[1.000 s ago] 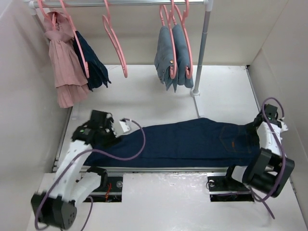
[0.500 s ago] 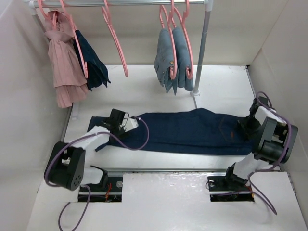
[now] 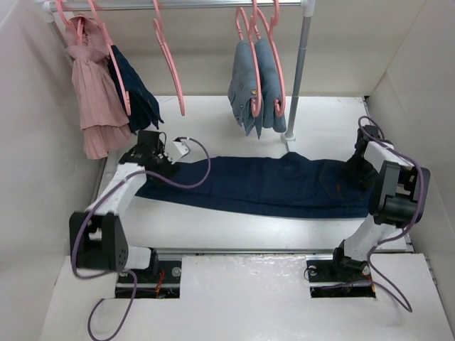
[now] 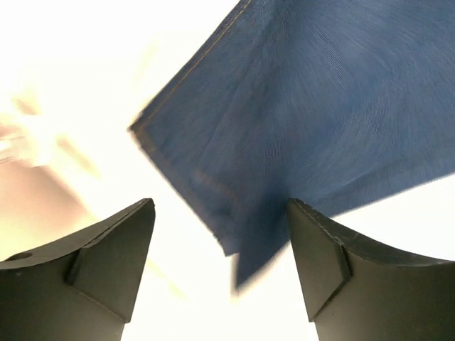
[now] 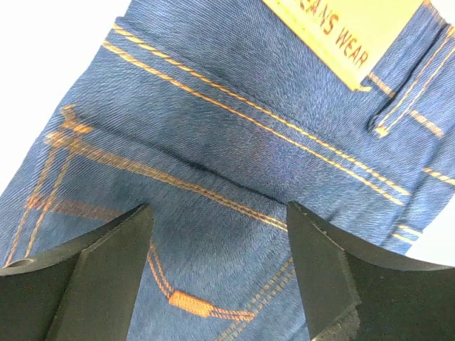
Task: Place the trousers on the hanger
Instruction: Fold the trousers at the center of the board.
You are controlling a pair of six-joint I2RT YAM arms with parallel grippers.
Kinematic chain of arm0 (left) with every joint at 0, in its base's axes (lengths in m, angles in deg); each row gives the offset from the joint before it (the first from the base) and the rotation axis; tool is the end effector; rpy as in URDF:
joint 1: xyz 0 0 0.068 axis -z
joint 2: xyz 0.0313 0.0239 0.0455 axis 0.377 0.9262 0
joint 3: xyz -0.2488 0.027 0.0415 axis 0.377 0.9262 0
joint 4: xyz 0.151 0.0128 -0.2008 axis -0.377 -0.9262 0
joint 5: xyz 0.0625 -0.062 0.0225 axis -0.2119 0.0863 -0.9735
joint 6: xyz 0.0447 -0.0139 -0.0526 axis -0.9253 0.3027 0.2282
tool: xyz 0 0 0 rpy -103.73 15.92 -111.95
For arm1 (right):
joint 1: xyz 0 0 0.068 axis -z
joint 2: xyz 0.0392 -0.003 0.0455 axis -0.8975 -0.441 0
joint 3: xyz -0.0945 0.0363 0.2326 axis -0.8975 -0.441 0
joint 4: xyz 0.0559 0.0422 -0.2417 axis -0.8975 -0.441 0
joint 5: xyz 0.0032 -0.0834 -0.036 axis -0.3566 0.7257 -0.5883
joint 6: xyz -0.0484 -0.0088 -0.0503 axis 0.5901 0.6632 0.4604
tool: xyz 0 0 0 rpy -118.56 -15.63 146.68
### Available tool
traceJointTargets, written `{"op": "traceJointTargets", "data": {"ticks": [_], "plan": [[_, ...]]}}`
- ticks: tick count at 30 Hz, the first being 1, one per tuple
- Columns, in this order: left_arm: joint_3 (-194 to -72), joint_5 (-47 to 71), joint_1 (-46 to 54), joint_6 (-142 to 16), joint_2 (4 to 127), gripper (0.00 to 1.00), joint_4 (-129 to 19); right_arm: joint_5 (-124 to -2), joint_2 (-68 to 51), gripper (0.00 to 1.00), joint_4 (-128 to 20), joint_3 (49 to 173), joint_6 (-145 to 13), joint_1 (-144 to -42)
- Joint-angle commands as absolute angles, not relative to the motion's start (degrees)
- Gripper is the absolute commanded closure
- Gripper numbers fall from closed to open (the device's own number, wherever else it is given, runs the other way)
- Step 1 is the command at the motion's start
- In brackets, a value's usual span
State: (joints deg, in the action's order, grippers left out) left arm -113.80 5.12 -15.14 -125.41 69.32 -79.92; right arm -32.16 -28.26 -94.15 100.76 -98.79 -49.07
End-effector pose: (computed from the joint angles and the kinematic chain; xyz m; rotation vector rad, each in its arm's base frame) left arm 0.2953 -0.0374 0.2058 1.1915 2.1359 0.3209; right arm 0.3064 -0.1042 0.1453 1.3307 2.4339 -0.4789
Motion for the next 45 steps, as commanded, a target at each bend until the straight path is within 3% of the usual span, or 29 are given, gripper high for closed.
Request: {"op": "traceJointTargets", "data": {"ticks": [1, 6, 9, 15, 17, 20, 21, 29, 34, 36, 40, 41, 45], "plan": [[-114.72, 10.97, -15.47, -132.81, 58.9, 0.27, -96.13, -30.68, -21.51, 0.18, -93.14, 101.89, -91.44, -49.94], [-105.32, -1.23, -15.99, -141.79, 55.71, 0.25, -96.32, -40.25, -15.26, 0.14, -94.2, 99.17, -89.84, -42.05], [-102.76, -1.79, -16.0, -141.27, 57.81, 0.25, -92.63, -43.69, -12.26, 0.18, -94.73, 96.01, -92.47, -39.66], [-101.27, -5.38, -17.84, -138.02, 64.93, 0.25, -87.19, -44.93, -10.59, 0.31, -94.2, 89.15, -98.79, -33.88], [-100.04, -8.53, -17.84, -137.22, 65.64, 0.25, -83.15, -45.45, -10.59, 0.44, -92.45, 87.39, -99.33, -30.01], [-99.33, -9.17, -17.84, -137.22, 65.64, 0.38, -79.35, -45.45, -11.38, 0.52, -91.22, 86.77, -98.72, -28.06], [-100.98, -8.47, -17.84, -135.4, 66.16, 0.54, -79.87, -45.98, -12.16, 0.54, -91.22, 86.25, -98.11, -28.06], [-105.74, -5.04, -17.84, -131.61, 66.16, 0.97, -85.33, -39.22, -13.84, 0.49, -90.6, 86.24, -98.11, -28.06], [-108.37, -5.04, -17.84, -131.08, 66.69, 1.0, -87.0, -38.6, -14.37, 0.49, -89.02, 86.24, -98.72, -28.06], [-109.96, -5.04, -17.84, -131.07, 66.69, 1.0, -87.0, -38.6, -14.98, 0.54, -87.88, 87.56, -98.2, -28.06], [-111.19, -5.57, -17.84, -131.07, 66.69, 1.0, -87.0, -38.6, -16.21, 0.95, -87.0, 88.26, -95.74, -28.06], [-111.19, -6.26, -17.84, -131.07, 66.69, 1.0, -86.3, -37.9, -16.73, 1.0, -87.0, 88.26, -95.73, -28.06], [-113.29, -7.76, -17.84, -130.46, 66.69, 1.0, -83.31, -37.9, -16.74, 1.0, -87.52, 89.32, -94.33, -28.06]]}}
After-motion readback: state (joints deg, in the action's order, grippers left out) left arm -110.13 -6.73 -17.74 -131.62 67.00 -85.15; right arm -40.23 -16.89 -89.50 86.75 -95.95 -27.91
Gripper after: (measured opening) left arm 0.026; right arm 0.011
